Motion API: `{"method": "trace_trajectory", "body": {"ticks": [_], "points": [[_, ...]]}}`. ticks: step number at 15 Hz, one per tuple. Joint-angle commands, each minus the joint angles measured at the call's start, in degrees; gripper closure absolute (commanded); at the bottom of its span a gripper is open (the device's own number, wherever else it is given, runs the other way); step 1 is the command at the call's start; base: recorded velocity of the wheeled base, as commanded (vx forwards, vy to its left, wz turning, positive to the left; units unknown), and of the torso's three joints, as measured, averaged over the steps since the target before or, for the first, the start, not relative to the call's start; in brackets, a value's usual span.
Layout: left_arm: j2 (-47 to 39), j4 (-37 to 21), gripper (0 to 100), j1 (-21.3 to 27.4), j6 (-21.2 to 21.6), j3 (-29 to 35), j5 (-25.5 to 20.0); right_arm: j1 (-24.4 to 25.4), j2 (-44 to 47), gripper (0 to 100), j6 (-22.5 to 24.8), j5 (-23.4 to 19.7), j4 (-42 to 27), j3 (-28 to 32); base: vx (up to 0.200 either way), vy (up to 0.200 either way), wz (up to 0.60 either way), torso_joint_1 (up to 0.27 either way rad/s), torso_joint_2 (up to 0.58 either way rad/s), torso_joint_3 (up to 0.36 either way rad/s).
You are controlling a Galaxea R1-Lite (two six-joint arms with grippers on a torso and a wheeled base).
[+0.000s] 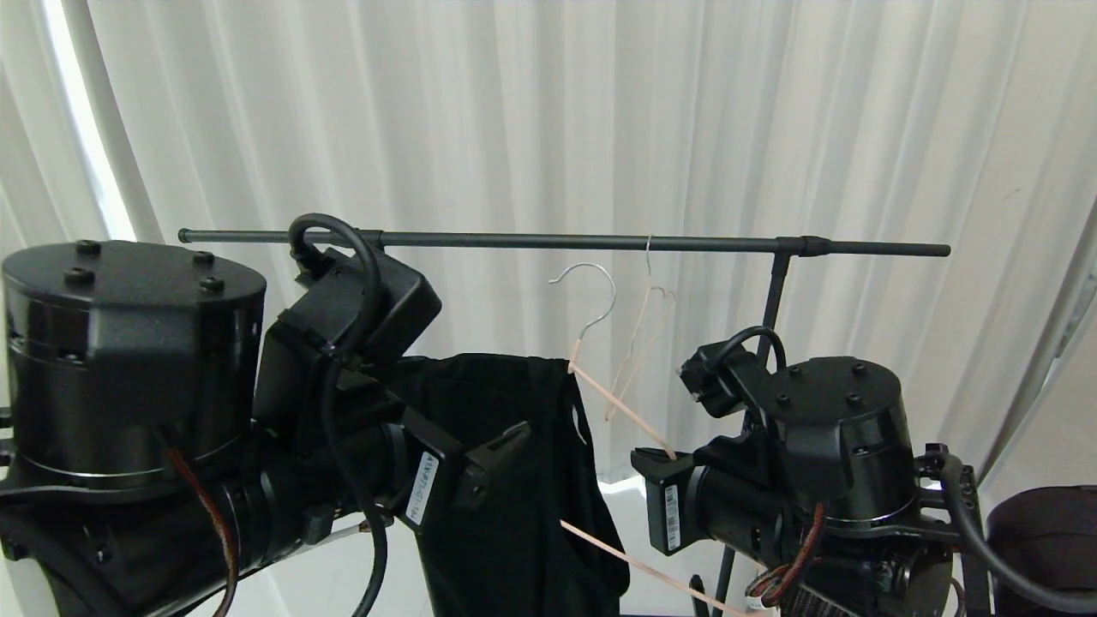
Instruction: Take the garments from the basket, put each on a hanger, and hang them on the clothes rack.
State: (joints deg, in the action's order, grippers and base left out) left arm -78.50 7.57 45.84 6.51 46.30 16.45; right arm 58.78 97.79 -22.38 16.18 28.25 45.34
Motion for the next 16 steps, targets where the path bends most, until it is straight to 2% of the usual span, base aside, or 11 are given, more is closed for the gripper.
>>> {"method": "trace_trajectory", "body": {"ticks": [1,3,5,6,7,9,11,14,16], "points": [[-0.34,-0.01,0,0.13,-0.01,-1.30,-0.01,0.02,-0.15,100,0.94,0.79,0.49,-0.07,0.000,0.000,0.00,0.000,0.00,0.000],[1.15,-0.01,0,-0.40,-0.01,-4.64,-0.01,-0.42,-1.11,100,4.19,1.66,1.90,-1.39,0.000,0.000,0.00,0.000,0.00,0.000],[5.90,-0.01,0,0.48,-0.01,-7.80,-1.33,-1.48,-2.70,100,10.60,1.40,7.09,-9.04,0.000,0.000,0.00,0.000,0.00,0.000],[9.33,-0.01,0,2.42,-0.01,-9.39,-3.70,-1.57,-2.87,100,12.80,0.52,13.24,-13.78,0.000,0.000,0.00,0.000,0.00,0.000],[12.40,-0.01,0,2.85,0.08,-11.06,-7.30,-1.48,-3.13,100,15.79,-2.20,20.09,-18.79,0.000,0.000,0.00,0.000,0.00,0.000],[15.57,-0.01,0,2.85,0.17,-14.04,-11.70,-1.48,-5.68,100,24.32,-8.79,25.63,-26.44,0.000,0.000,0.00,0.000,0.00,0.000],[15.57,-0.01,0,2.85,0.26,-15.45,-15.04,-1.48,-8.41,100,29.85,-13.80,25.72,-28.55,0.000,0.000,0.00,0.000,0.00,0.000],[14.86,-0.01,0,4.96,3.07,-16.77,-23.48,-1.21,-8.23,100,31.87,-15.21,25.72,-28.20,0.000,0.000,0.00,0.000,0.00,0.000],[13.19,-0.01,0,4.96,4.12,-17.91,-24.53,-0.60,-8.14,100,32.75,-15.21,25.72,-28.29,0.000,0.000,0.00,0.000,0.00,0.000]]}}
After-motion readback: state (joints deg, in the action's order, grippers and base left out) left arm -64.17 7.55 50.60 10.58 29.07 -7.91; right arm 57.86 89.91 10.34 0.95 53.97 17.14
